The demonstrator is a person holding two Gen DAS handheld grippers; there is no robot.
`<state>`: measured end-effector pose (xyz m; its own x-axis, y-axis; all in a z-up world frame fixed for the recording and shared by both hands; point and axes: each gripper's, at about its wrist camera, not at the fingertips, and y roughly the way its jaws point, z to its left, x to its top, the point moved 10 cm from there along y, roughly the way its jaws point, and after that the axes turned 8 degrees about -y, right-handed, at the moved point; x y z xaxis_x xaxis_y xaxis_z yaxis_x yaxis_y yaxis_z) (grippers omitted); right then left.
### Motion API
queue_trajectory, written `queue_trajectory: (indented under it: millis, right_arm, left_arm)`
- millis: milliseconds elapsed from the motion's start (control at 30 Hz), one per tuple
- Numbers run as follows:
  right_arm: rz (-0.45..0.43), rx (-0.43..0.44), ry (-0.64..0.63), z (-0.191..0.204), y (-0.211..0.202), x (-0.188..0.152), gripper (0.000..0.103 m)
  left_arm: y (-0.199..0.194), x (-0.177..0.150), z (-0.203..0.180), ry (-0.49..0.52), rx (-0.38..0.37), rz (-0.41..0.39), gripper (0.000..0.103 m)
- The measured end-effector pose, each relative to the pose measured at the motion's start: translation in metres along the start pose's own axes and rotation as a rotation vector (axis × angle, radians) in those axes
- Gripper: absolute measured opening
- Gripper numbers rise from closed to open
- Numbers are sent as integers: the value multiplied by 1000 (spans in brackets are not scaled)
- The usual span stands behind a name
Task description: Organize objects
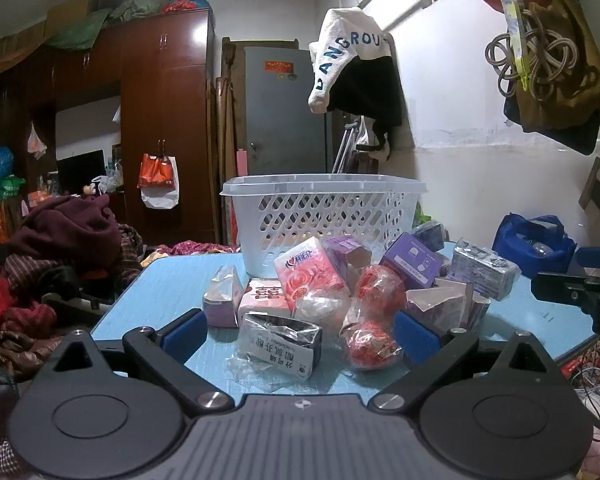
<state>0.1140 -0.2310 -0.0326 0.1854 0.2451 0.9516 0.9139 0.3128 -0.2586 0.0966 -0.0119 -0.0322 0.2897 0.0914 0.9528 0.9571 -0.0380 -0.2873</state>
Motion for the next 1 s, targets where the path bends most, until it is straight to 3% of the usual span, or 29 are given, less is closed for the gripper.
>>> queue_trajectory:
  millis: [700,1000]
  right_arm:
    - [5,-2,20,-5,1,-4,103]
    - [1,42,36,-3,4,-5,103]
  left_arm:
    - [4,-7,3,-27,1,22,101]
    - [5,-6,2,-38,-11,26,101]
